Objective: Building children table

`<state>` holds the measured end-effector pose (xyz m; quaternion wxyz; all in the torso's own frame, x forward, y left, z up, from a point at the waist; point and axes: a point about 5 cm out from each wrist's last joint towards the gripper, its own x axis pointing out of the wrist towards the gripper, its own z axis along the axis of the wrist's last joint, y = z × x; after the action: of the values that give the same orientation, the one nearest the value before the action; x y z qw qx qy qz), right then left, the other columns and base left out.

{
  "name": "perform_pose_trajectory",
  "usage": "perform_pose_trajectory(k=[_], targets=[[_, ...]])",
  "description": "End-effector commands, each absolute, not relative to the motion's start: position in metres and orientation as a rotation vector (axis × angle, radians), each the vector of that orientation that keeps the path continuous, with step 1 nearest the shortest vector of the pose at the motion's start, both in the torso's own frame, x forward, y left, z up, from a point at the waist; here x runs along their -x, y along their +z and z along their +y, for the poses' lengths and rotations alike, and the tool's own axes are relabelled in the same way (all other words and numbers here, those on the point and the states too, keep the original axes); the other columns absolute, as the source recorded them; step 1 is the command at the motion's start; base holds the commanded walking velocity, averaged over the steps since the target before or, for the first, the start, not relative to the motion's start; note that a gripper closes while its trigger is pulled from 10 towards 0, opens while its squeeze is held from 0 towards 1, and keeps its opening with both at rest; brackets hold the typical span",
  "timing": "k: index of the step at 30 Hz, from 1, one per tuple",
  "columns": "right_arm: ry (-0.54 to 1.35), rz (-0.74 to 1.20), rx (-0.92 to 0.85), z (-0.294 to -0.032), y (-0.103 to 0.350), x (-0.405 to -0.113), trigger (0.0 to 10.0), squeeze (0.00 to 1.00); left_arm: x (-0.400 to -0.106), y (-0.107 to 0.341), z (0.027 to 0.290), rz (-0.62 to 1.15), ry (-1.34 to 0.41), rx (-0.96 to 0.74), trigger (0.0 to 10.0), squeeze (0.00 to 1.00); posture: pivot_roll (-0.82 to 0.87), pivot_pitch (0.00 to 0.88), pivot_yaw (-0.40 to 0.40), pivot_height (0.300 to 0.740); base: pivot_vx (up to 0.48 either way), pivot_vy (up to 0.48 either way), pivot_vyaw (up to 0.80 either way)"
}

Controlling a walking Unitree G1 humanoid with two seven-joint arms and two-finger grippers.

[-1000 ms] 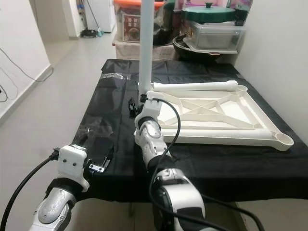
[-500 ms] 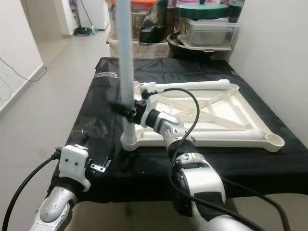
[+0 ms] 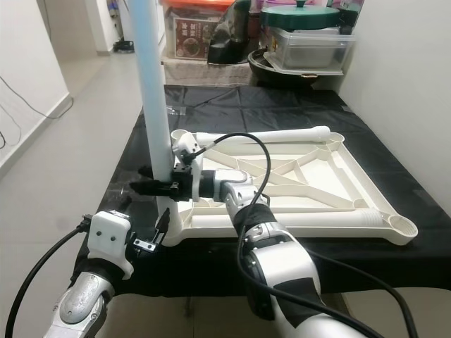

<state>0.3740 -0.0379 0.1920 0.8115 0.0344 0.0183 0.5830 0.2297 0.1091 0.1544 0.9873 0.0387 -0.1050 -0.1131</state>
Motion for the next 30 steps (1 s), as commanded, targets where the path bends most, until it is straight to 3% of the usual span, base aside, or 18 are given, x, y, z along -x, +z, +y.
perform_pose_trajectory(k=[1, 2, 4, 5, 6, 8, 12, 20, 21, 22, 23, 26, 27, 28, 29, 30], targets=[[0.986, 0.010, -0.138, -0.045, 0.195, -0.386, 0.0, 0.00, -0.227, 0.152, 0.108, -0.200, -0.234, -0.070, 10.0, 0.00, 0.03, 0.000, -0.046, 0.740, 0.000, 0.000, 0.00], [0.986, 0.010, -0.138, -0.045, 0.195, -0.386, 0.0, 0.00, -0.227, 0.152, 0.108, -0.200, -0.234, -0.070, 10.0, 0.00, 0.03, 0.000, -0.046, 0.740, 0.000, 0.000, 0.00], [0.665, 0.004, -0.138, -0.059, 0.199, -0.400, 0.0, 0.00, -0.227, 0.151, 0.108, -0.196, -0.233, -0.070, 10.0, 0.00, 0.03, 0.000, -0.046, 0.740, 0.000, 0.000, 0.00], [0.419, 0.013, -0.145, -0.076, 0.197, -0.407, 0.0, 0.00, -0.227, 0.150, 0.108, -0.194, -0.234, -0.070, 10.0, 0.00, 0.03, 0.000, -0.038, 0.740, 0.000, 0.000, 0.00], [0.419, 0.013, -0.145, -0.076, 0.197, -0.407, 0.0, 0.00, -0.227, 0.150, 0.108, -0.194, -0.234, -0.070, 10.0, 0.00, 0.03, 0.000, -0.038, 0.740, 0.000, 0.000, 0.00], [0.065, 0.031, -0.164, -0.106, 0.187, -0.409, 0.0, 0.00, -0.226, 0.149, 0.107, -0.190, -0.238, -0.068, 10.0, 0.00, 0.02, 0.000, -0.038, 0.740, 0.000, 0.000, 0.00], [-0.152, 0.062, -0.211, -0.117, 0.171, -0.401, 0.0, 0.00, -0.225, 0.149, 0.107, -0.188, -0.240, -0.068, 10.0, 0.00, 0.02, 0.000, -0.037, 0.740, 0.000, 0.000, 0.00], [-0.205, 0.072, -0.249, -0.101, 0.163, -0.392, 0.0, 0.00, -0.225, 0.148, 0.108, -0.187, -0.235, -0.069, 10.0, 0.00, 0.02, 0.000, -0.039, 0.740, 0.000, 0.000, 0.00], [-0.097, 0.051, -0.250, -0.085, 0.164, -0.391, 10.0, 0.00, -0.224, 0.148, 0.107, -0.186, -0.238, -0.068, 10.0, 0.00, 0.02, 0.000, -0.041, 0.740, 0.000, 0.000, 0.00], [-0.097, 0.051, -0.250, -0.085, 0.164, -0.391, 10.0, 0.00, -0.224, 0.148, 0.107, -0.186, -0.238, -0.068, 10.0, 0.00, 0.02, 0.000, -0.041, 0.740, 0.000, 0.000, 0.00], [-0.063, 0.038, -0.248, -0.080, 0.166, -0.391, 10.0, 1.00, -0.224, 0.148, 0.106, -0.186, -0.239, -0.068, 10.0, 0.00, 0.02, 0.000, -0.041, 0.740, 0.000, 0.000, 0.00], [-0.023, -0.009, -0.251, -0.075, 0.174, -0.392, 10.0, 1.00, -0.224, 0.149, 0.105, -0.189, -0.239, -0.066, 10.0, 0.00, 0.01, 0.000, -0.051, 0.740, 0.000, 0.000, 0.00], [0.026, -0.047, -0.237, -0.073, 0.182, -0.394, 10.0, 0.36, -0.225, 0.149, 0.105, -0.191, -0.235, -0.064, 10.0, 0.00, -0.01, 0.000, -0.046, 0.740, 0.000, 0.000, 0.00], [0.026, -0.047, -0.237, -0.073, 0.182, -0.394, 10.0, 0.36, -0.225, 0.149, 0.105, -0.191, -0.235, -0.064, 10.0, 0.00, -0.01, 0.000, -0.046, 0.740, 0.000, 0.000, 0.00], [0.081, -0.047, -0.270, -0.069, 0.184, -0.394, 10.0, 0.00, -0.225, 0.149, 0.106, -0.191, -0.231, -0.065, 10.0, 0.00, -0.01, 0.000, -0.044, 0.740, 0.000, 0.000, 0.00], [0.120, -0.044, -0.296, -0.067, 0.186, -0.395, 10.0, 0.00, -0.226, 0.149, 0.107, -0.191, -0.228, -0.067, 10.0, 0.00, -0.01, 0.000, -0.041, 0.740, 0.000, 0.000, 0.00]])
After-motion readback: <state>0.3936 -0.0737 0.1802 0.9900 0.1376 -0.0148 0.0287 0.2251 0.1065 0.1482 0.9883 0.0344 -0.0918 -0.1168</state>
